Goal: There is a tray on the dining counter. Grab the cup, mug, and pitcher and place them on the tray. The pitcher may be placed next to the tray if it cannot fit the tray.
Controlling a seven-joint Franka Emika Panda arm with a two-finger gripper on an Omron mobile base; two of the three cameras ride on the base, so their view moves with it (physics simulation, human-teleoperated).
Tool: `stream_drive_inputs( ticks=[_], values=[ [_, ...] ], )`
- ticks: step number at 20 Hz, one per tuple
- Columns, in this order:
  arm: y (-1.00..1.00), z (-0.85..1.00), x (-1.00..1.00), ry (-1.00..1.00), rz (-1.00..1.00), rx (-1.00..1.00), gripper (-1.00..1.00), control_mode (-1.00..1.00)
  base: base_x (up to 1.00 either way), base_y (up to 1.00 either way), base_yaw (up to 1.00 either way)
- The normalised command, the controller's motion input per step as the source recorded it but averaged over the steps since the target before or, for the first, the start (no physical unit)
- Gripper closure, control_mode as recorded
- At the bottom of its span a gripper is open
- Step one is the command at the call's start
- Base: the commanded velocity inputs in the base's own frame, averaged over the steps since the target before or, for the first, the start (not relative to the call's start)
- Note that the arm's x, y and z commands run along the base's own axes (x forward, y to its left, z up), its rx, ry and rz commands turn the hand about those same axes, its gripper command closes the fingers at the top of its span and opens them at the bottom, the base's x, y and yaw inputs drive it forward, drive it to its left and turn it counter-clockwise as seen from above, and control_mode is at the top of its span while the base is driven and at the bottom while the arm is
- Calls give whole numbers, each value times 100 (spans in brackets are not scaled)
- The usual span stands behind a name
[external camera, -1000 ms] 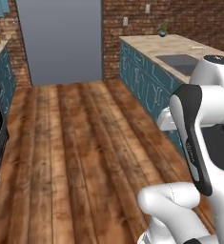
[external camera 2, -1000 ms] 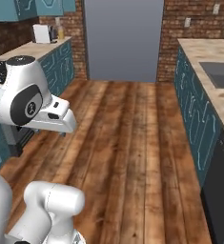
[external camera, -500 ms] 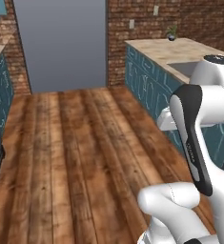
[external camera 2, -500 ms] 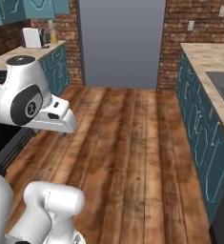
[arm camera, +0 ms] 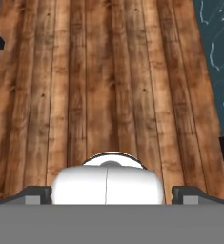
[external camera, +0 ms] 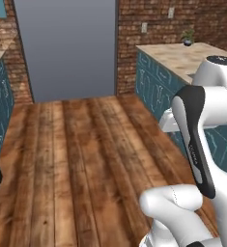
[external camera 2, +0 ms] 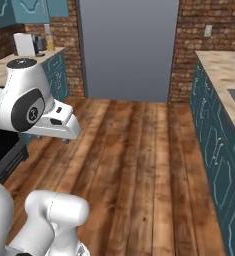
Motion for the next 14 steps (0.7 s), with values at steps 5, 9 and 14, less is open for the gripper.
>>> stream_drive_inputs(
  ticks=[5,9,14],
  values=[
    [0,0,0,0,0,0,-100,100,100,-1,5],
    [0,0,0,0,0,0,-100,100,100,0,3],
    [0,0,0,0,0,0,-100,100,100,-1,7]
  ],
)
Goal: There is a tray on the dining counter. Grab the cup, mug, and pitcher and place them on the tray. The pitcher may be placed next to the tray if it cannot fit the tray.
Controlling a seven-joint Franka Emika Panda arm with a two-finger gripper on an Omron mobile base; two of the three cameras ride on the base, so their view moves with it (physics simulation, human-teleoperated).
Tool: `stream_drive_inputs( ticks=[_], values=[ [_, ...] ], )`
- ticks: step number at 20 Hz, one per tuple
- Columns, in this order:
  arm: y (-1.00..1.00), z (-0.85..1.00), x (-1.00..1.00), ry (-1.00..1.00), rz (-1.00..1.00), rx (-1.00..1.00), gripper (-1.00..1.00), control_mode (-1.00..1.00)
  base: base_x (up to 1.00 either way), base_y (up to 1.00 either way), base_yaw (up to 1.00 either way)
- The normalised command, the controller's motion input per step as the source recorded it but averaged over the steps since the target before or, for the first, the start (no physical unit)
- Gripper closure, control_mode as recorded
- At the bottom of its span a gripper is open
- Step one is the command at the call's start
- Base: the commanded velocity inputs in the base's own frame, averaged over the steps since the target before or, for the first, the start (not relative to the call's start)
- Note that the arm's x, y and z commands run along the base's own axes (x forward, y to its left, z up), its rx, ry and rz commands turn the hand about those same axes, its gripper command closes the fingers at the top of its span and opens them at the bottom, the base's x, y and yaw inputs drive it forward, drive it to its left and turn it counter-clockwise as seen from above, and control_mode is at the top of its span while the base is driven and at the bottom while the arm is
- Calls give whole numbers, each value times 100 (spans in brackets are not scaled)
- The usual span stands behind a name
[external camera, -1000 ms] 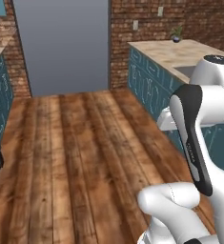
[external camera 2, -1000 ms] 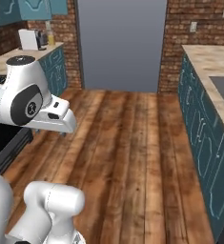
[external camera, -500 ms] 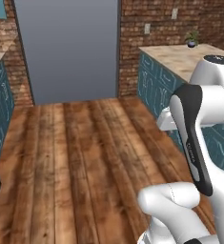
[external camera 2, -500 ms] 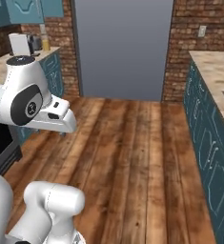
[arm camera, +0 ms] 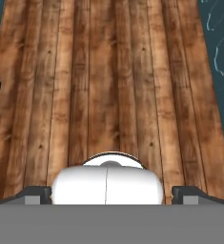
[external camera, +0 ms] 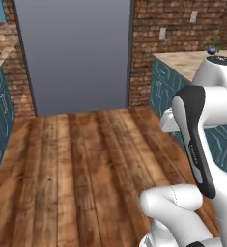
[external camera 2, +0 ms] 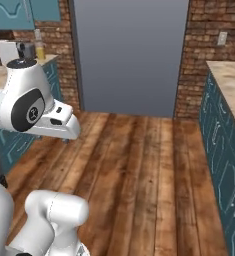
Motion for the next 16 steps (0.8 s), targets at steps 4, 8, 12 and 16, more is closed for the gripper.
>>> stream_drive_inputs(
  ticks=[4,8,12,16],
  values=[
    [0,0,0,0,0,0,-100,100,100,0,9],
    [0,0,0,0,0,0,-100,100,100,0,11],
    [0,0,0,0,0,0,-100,100,100,-2,13],
    [0,0,0,0,0,0,-100,100,100,-2,14]
  ],
)
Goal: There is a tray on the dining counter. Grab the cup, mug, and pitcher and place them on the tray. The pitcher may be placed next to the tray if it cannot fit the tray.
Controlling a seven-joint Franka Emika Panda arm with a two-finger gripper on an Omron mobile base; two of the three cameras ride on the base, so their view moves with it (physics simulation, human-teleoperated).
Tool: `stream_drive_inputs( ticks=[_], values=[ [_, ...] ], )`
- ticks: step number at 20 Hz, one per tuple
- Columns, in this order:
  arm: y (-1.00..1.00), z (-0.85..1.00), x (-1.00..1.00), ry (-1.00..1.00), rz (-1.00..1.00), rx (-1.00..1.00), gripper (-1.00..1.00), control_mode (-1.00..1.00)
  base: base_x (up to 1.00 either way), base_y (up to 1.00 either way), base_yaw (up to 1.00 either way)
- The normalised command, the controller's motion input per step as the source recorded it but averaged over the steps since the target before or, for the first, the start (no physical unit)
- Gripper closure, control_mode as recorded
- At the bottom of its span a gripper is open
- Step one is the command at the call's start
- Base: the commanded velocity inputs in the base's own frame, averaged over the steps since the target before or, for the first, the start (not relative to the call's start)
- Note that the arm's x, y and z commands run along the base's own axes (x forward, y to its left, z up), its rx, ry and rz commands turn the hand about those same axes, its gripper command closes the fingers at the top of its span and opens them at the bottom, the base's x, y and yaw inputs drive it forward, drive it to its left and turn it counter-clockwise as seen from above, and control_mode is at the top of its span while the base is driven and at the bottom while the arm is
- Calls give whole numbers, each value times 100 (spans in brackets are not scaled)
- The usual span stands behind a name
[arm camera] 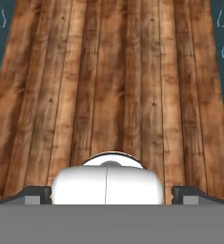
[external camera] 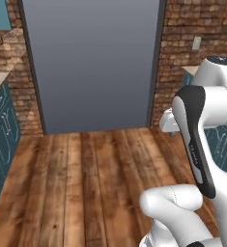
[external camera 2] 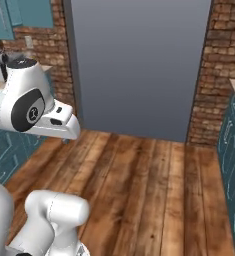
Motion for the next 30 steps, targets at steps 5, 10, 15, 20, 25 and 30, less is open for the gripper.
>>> stream_drive_inputs(
  ticks=[5,10,15,20,25,30],
  values=[
    [0,0,0,0,0,0,-100,100,100,-2,15],
    [0,0,0,0,0,0,-100,100,100,-2,15],
    [0,0,0,0,0,0,-100,100,100,-6,18],
    [0,0,0,0,0,0,-100,100,100,-3,24],
    [0,0,0,0,0,0,-100,100,100,-1,56],
    [0,0,0,0,0,0,-100,100,100,0,72]
  ],
)
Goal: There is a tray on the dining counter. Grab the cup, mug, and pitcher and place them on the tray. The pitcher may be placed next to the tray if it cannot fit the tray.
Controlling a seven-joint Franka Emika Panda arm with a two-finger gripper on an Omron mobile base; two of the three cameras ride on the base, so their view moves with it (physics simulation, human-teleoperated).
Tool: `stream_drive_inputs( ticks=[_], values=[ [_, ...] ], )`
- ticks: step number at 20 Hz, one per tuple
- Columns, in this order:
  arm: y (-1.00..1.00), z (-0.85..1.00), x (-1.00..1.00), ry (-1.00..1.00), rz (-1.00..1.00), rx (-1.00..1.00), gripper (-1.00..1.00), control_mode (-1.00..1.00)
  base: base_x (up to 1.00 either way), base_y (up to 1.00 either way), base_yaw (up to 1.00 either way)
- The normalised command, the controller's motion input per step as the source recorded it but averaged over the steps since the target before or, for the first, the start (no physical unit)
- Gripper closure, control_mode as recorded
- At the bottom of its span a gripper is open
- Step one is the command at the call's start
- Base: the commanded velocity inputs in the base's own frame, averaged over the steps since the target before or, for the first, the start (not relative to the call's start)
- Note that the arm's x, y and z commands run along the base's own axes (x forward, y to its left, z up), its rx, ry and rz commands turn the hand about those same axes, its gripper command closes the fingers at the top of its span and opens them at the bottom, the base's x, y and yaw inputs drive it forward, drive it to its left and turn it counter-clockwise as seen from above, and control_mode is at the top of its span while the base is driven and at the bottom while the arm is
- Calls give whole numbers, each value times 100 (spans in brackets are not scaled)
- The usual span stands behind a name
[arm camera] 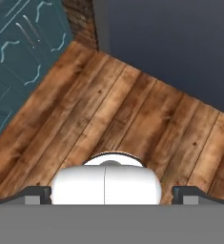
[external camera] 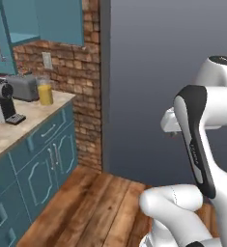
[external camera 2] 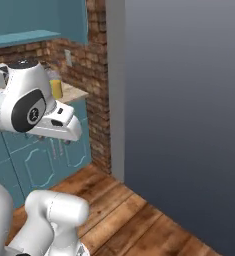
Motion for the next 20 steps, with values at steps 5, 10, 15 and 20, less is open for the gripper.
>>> stream_drive_inputs(
  ticks=[5,10,15,20],
  values=[
    [0,0,0,0,0,0,-100,100,100,0,70],
    [0,0,0,0,0,0,-100,100,100,0,69],
    [0,0,0,0,0,0,-100,100,100,0,67],
    [0,0,0,0,0,0,-100,100,94,-45,49]
  ],
)
